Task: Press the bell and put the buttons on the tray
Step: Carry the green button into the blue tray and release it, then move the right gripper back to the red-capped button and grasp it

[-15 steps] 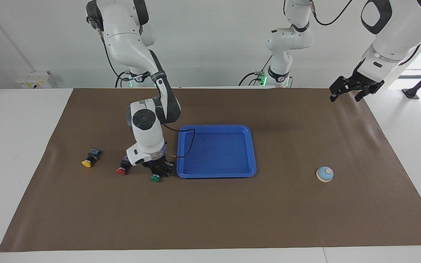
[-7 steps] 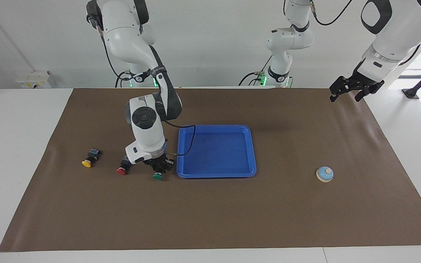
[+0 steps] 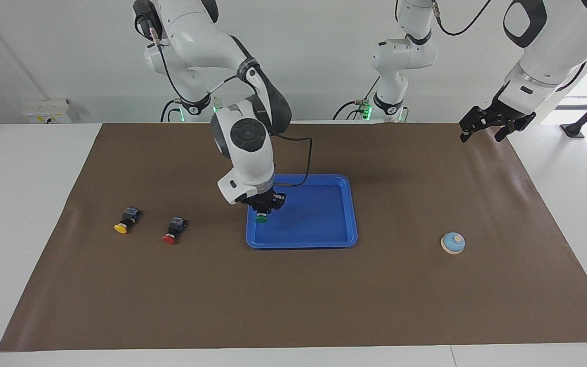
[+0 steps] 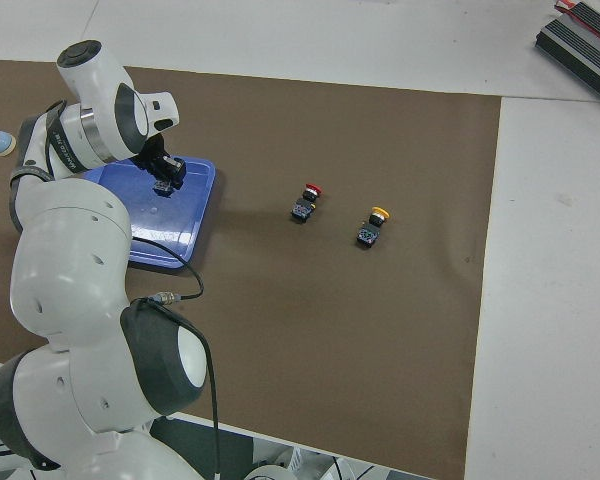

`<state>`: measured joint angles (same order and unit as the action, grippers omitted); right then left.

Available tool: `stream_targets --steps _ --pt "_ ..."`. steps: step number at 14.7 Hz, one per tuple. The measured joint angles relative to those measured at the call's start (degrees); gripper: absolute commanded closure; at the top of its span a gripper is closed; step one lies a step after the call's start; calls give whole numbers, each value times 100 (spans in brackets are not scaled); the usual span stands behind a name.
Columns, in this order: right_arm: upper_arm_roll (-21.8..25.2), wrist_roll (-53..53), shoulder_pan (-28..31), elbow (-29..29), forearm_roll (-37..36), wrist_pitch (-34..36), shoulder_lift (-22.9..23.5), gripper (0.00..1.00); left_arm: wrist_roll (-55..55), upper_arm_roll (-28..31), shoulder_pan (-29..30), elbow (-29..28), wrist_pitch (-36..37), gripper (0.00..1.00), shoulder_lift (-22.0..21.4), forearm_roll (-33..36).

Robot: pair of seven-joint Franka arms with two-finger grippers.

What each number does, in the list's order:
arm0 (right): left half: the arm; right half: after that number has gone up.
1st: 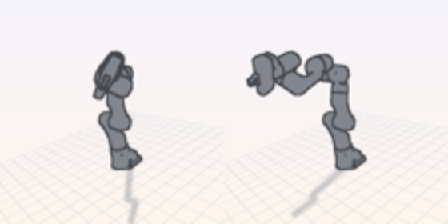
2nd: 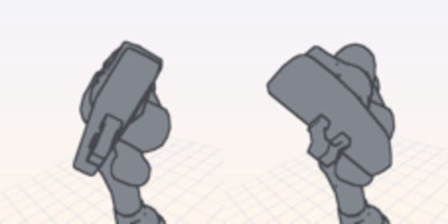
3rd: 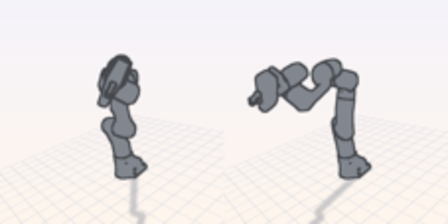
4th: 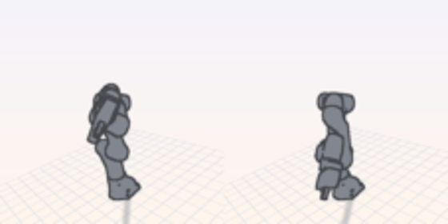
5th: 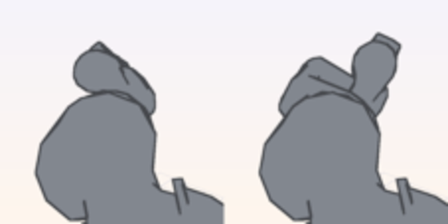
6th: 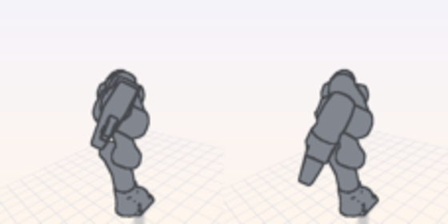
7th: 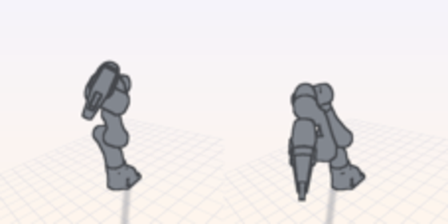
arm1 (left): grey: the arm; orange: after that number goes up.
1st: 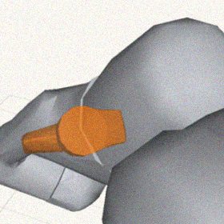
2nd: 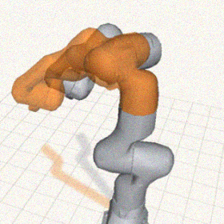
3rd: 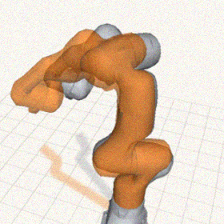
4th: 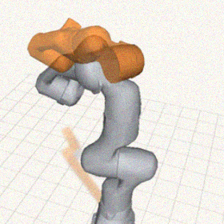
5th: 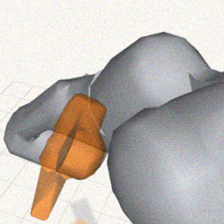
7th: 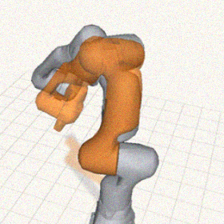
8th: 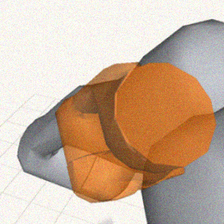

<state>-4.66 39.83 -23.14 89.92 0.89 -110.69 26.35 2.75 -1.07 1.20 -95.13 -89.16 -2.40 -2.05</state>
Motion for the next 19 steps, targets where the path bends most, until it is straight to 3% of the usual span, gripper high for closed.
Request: stream_targets --steps 6,7,8,14,19 --pt "-3 20 -163 1369 0 -1251 -201 100 0 0 0 0 0 0 0 0" --pt "-3 48 -183 1470 0 -1324 -227 38 0 0 0 0 0 0 0 0" --pt "-2 130 -198 1524 0 -1340 -257 0 0 0 0 0 0 0 0 0" --pt "81 674 -102 1443 0 -1041 -628 0 0 0 0 0 -1 0 0 0" --pt "142 231 888 1116 -41 -309 -1178 0 0 0 0 0 -1 0 0 0"
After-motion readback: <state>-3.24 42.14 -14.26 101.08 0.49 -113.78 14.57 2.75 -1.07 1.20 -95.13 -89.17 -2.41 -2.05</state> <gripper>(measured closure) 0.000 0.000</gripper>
